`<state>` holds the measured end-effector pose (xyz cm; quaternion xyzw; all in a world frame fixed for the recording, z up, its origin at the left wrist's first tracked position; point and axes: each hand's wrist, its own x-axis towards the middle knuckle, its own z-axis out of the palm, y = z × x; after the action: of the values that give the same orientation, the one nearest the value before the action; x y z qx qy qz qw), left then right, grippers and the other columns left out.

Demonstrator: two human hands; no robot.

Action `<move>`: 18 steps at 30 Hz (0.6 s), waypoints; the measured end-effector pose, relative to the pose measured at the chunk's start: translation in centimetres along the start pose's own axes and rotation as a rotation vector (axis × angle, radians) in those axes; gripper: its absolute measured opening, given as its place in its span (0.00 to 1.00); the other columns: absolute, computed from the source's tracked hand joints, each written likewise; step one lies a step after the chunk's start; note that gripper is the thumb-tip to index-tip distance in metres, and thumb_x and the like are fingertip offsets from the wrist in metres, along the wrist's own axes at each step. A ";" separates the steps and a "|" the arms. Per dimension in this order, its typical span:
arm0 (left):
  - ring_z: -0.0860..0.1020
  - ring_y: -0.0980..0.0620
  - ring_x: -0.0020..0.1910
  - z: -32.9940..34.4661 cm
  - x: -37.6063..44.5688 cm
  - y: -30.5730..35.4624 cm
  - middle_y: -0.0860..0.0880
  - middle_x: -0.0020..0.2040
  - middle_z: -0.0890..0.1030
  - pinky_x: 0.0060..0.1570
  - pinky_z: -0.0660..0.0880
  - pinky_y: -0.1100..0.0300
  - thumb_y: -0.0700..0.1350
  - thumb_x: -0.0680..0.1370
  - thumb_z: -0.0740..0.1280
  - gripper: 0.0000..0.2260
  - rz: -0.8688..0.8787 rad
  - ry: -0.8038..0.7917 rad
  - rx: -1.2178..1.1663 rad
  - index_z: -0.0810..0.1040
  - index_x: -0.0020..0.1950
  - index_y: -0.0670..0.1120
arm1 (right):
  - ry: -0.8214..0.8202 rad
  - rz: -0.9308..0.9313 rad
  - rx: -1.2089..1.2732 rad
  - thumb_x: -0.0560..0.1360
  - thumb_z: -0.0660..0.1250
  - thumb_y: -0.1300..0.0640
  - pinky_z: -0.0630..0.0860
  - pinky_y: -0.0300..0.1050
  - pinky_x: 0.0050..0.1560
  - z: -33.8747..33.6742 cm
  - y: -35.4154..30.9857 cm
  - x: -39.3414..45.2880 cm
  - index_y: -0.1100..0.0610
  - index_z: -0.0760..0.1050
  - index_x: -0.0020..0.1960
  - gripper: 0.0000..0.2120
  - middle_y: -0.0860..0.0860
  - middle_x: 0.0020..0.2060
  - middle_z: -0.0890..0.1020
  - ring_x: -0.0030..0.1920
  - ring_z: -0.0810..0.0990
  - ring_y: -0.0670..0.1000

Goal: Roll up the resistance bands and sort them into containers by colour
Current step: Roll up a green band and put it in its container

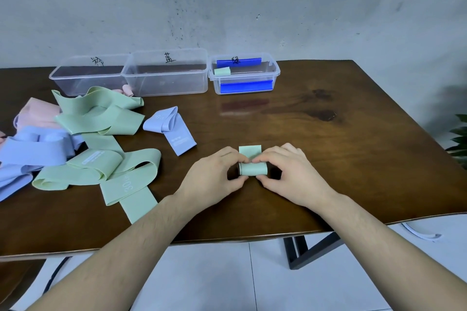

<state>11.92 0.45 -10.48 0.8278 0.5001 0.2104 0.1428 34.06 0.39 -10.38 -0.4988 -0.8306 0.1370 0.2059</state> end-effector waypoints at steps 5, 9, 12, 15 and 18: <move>0.73 0.70 0.40 0.2 -2.3 0.8 0.62 0.55 0.77 0.35 0.65 0.75 0.52 0.75 0.72 0.14 0.026 0.036 -0.040 0.80 0.60 0.56 | 0.010 -0.027 0.035 0.75 0.72 0.49 0.69 0.45 0.58 0.1 -0.7 -2.1 0.42 0.78 0.62 0.15 0.35 0.56 0.78 0.54 0.70 0.42; 0.72 0.69 0.37 -0.1 -3.6 1.3 0.66 0.49 0.73 0.34 0.63 0.76 0.54 0.74 0.72 0.13 0.021 0.048 -0.061 0.79 0.58 0.56 | 0.001 -0.020 0.072 0.74 0.73 0.48 0.69 0.43 0.57 -0.3 -1.1 -3.1 0.41 0.79 0.60 0.15 0.33 0.53 0.79 0.53 0.70 0.42; 0.71 0.72 0.38 -0.4 -3.9 1.6 0.62 0.51 0.79 0.33 0.61 0.78 0.55 0.74 0.72 0.11 0.053 0.032 -0.012 0.81 0.56 0.56 | -0.020 -0.017 0.074 0.74 0.73 0.48 0.68 0.40 0.56 -0.4 -1.3 -3.5 0.40 0.78 0.59 0.15 0.33 0.51 0.78 0.53 0.70 0.42; 0.71 0.73 0.39 -0.3 -3.9 1.5 0.61 0.52 0.80 0.34 0.62 0.78 0.55 0.75 0.72 0.11 0.050 0.018 -0.025 0.82 0.56 0.56 | -0.028 0.004 0.080 0.74 0.72 0.47 0.69 0.42 0.57 -0.5 -1.5 -3.6 0.41 0.79 0.60 0.15 0.33 0.52 0.78 0.54 0.70 0.42; 0.72 0.71 0.40 -0.2 -3.9 1.2 0.62 0.54 0.79 0.35 0.65 0.77 0.56 0.76 0.70 0.12 0.036 0.026 -0.058 0.82 0.58 0.55 | -0.037 0.015 0.063 0.74 0.71 0.46 0.70 0.45 0.59 -0.6 -1.7 -3.1 0.42 0.79 0.61 0.15 0.34 0.51 0.79 0.54 0.69 0.42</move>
<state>11.16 -3.57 -10.54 0.8294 0.4805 0.2384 0.1564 34.33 -3.15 -9.81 -0.4959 -0.8257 0.1740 0.2049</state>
